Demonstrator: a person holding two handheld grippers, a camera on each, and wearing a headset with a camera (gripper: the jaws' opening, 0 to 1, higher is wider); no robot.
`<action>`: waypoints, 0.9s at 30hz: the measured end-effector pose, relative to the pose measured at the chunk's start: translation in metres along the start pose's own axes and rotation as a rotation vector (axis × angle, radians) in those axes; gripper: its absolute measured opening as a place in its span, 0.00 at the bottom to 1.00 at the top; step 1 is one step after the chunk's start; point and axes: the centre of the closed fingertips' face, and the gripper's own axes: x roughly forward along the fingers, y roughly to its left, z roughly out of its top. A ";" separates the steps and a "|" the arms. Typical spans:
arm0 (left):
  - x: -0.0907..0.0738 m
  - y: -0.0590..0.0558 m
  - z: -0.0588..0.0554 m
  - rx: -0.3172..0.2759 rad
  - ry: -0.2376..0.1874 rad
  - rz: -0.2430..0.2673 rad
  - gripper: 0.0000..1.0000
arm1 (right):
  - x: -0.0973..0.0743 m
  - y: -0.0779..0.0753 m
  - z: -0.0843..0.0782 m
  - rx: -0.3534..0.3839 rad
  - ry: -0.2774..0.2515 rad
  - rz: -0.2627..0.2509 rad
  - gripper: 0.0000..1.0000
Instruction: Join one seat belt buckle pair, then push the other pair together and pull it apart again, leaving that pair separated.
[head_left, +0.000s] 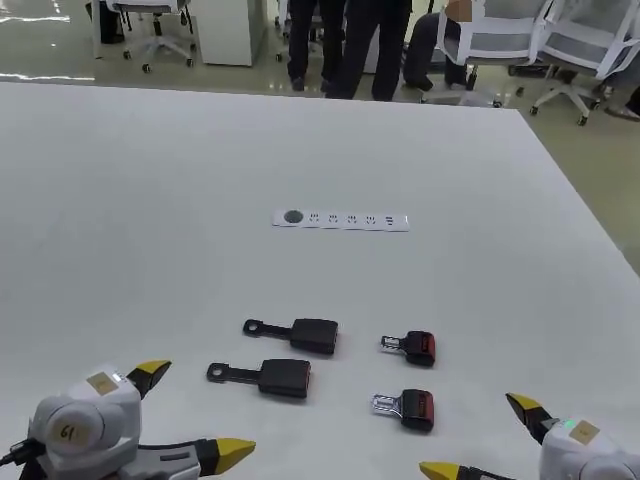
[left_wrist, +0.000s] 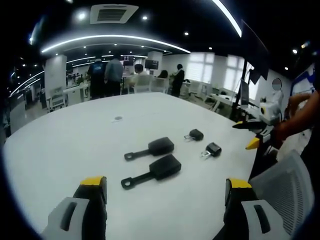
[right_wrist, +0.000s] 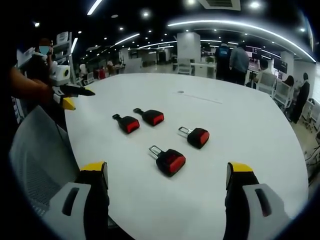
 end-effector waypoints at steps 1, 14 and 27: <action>0.000 0.000 0.000 0.000 0.000 0.000 1.00 | 0.000 0.000 -0.001 0.001 0.001 0.000 0.99; 0.001 0.005 -0.006 0.002 0.002 0.000 1.00 | -0.002 0.000 -0.003 0.003 0.006 -0.001 0.99; 0.000 0.005 -0.009 0.004 0.010 -0.001 1.00 | -0.002 0.001 -0.006 0.001 0.014 0.007 0.99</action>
